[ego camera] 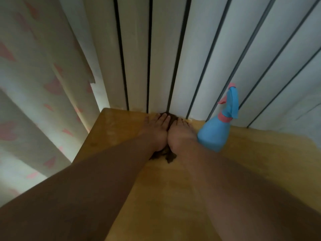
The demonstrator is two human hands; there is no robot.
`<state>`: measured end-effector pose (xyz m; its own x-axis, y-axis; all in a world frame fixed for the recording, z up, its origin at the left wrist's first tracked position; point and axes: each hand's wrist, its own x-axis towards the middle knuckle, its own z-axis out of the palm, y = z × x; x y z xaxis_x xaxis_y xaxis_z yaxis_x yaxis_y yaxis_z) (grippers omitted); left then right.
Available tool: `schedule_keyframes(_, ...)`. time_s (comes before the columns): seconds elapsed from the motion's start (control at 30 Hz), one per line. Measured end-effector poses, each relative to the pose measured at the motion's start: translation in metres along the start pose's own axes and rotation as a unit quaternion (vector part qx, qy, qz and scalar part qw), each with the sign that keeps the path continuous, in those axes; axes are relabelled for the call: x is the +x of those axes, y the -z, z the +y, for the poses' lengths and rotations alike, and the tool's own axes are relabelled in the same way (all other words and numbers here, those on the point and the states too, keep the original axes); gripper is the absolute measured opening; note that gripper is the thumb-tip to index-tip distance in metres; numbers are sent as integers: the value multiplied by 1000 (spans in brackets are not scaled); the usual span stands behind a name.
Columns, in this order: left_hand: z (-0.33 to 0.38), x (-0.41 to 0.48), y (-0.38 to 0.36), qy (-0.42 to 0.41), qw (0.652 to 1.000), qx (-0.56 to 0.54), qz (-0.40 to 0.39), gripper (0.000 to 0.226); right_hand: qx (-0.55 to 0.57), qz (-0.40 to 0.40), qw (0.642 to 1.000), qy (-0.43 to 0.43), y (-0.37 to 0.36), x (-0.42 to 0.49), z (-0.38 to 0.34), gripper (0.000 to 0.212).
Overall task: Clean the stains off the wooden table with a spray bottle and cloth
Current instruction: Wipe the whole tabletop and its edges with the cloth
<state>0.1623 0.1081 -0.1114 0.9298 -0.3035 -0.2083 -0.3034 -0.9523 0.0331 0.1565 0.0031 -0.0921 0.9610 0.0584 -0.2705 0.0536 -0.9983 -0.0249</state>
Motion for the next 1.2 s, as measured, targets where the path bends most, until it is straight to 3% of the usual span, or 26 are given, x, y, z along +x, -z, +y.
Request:
schedule_keyframes(0.2, 3, -28, -4, -13, 1000, -10, 15, 65, -6, -8, 1000, 14, -4, -32, 0, 77)
schedule_keyframes(0.37, 14, -61, -9, -1, 1000, -14, 5, 64, -1, -6, 1000, 22, -15, -64, 0, 67)
schedule_keyframes(0.53, 27, -93, -15, 9, 1000, -20, 3, 63, -21, -10, 999, 45, -25, -96, 2, 91)
schedule_keyframes(0.63, 36, -114, -16, 11, 1000, -23, 6, 63, 4, 6, 999, 51, -32, -125, 5, 85)
schedule_keyframes(0.77, 55, -144, -22, 7, 999, -33, 4, 64, 25, 10, 998, 53, -40, -161, 14, 96)
schedule_keyframes(0.97, 67, -163, -28, -3, 1000, -21, -4, 65, 84, 19, 995, 41, -44, -193, 26, 63)
schedule_keyframes(1.07, 63, -147, -24, -20, 1000, -15, 0, 73, 122, 29, 992, 12, -41, -181, 27, 65)
schedule_keyframes(1.2, 62, -114, -18, 3, 1000, -21, 15, 62, 142, 51, 988, -31, -38, -152, 29, 64)
